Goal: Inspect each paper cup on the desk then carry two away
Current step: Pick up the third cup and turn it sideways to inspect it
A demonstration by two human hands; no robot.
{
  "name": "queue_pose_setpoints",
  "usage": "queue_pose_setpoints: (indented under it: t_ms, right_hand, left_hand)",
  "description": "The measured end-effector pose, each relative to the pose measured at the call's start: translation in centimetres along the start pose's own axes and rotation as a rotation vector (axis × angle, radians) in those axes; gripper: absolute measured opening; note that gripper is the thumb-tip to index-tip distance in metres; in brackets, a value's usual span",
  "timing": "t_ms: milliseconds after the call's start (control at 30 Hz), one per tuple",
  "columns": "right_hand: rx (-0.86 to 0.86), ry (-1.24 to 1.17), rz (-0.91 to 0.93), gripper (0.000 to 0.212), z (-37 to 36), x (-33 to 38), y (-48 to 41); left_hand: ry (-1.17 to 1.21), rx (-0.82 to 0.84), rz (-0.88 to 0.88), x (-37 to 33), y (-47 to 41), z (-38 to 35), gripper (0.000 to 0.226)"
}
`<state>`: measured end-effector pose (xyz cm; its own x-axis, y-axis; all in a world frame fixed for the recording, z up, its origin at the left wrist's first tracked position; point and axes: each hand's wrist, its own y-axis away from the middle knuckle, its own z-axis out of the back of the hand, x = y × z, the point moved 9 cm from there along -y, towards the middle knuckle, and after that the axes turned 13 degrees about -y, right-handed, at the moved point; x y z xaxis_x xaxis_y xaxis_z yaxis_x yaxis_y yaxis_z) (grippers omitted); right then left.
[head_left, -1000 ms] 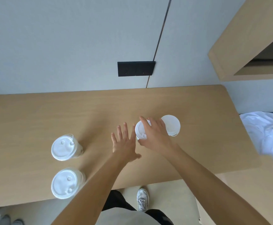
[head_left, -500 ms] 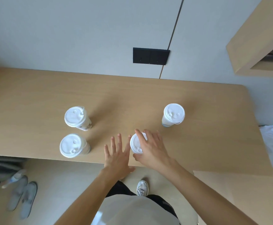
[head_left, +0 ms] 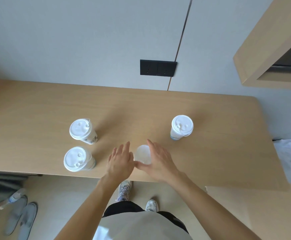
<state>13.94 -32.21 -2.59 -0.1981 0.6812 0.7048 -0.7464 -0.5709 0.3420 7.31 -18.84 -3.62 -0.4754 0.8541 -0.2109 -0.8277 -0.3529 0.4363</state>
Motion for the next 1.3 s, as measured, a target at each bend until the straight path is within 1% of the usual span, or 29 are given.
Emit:
queue_pose_setpoints:
  t_ms: [33, 100, 133, 167, 200, 233, 267, 300, 367, 467, 667, 933, 1100, 1200, 1300]
  right_hand:
    - [-0.017, -0.052, -0.036, 0.103, 0.0, -0.4, -0.1]
    - [-0.066, -0.226, -0.153, 0.087, 0.1, -1.5, -0.6]
    - [-0.117, -0.328, -0.222, 0.080, 0.2, -2.2, -1.0]
    - [-0.183, -0.404, -0.287, 0.079, 0.4, -2.9, -1.5]
    - [-0.239, -0.454, -0.347, 0.083, 0.5, -3.6, -2.0]
    - [-0.265, -0.464, -0.402, 0.086, 0.1, -4.5, -2.6]
    - [-0.271, -0.449, -0.440, 0.087, -0.5, -5.3, -3.1]
    - [-0.280, -0.417, -0.471, 0.086, -0.8, -5.8, -3.3]
    - [-0.347, -0.424, -0.540, 0.087, -0.9, -5.9, -2.8]
    - [-0.460, -0.466, -0.616, 0.076, -0.8, -5.5, -1.8]
    - [-0.474, -0.384, -0.586, 0.074, -1.1, -5.6, -2.1]
    - [-0.519, -0.352, -0.617, 0.069, -1.3, -6.2, -2.3]
    - [-0.554, -0.372, -0.667, 0.074, -1.5, -6.1, -1.8]
    - [-0.575, -0.552, -0.800, 0.075, -2.7, -6.7, -0.5]
    - [-0.608, -0.891, -0.988, 0.075, -5.2, -7.2, 1.3]
  left_hand:
    - [0.066, -0.055, -0.025, -0.4, -0.2, 0.6, 0.075]
    - [0.118, -0.150, -0.048, -1.3, -0.9, 1.2, 0.067]
    - [0.149, -0.123, -0.007, -1.5, -1.3, 1.0, 0.068]
    - [0.223, -0.084, 0.099, -1.4, -1.7, 0.7, 0.067]
    - [0.271, -0.045, 0.224, -1.2, -2.0, 0.2, 0.066]
    - [0.301, -0.006, 0.324, -1.1, -2.3, -0.6, 0.067]
    - [0.303, 0.040, 0.382, -1.4, -2.4, -1.1, 0.071]
    - [0.319, 0.084, 0.424, -1.6, -2.5, -1.9, 0.076]
    - [0.297, 0.084, 0.471, -1.6, -2.6, -2.3, 0.082]
    - [0.285, 0.039, 0.490, -1.5, -2.7, -2.3, 0.080]
    - [0.319, 0.026, 0.504, -0.6, -3.2, -3.1, 0.073]
    - [0.273, 0.047, 0.433, -0.8, -4.2, -3.6, 0.062]
    - [0.293, 0.010, 0.353, -1.6, -4.6, -2.6, 0.059]
    - [0.286, -0.019, 0.209, -2.3, -5.8, -1.6, 0.056]
    - [0.240, -0.074, -0.024, -4.2, -7.7, 0.2, 0.056]
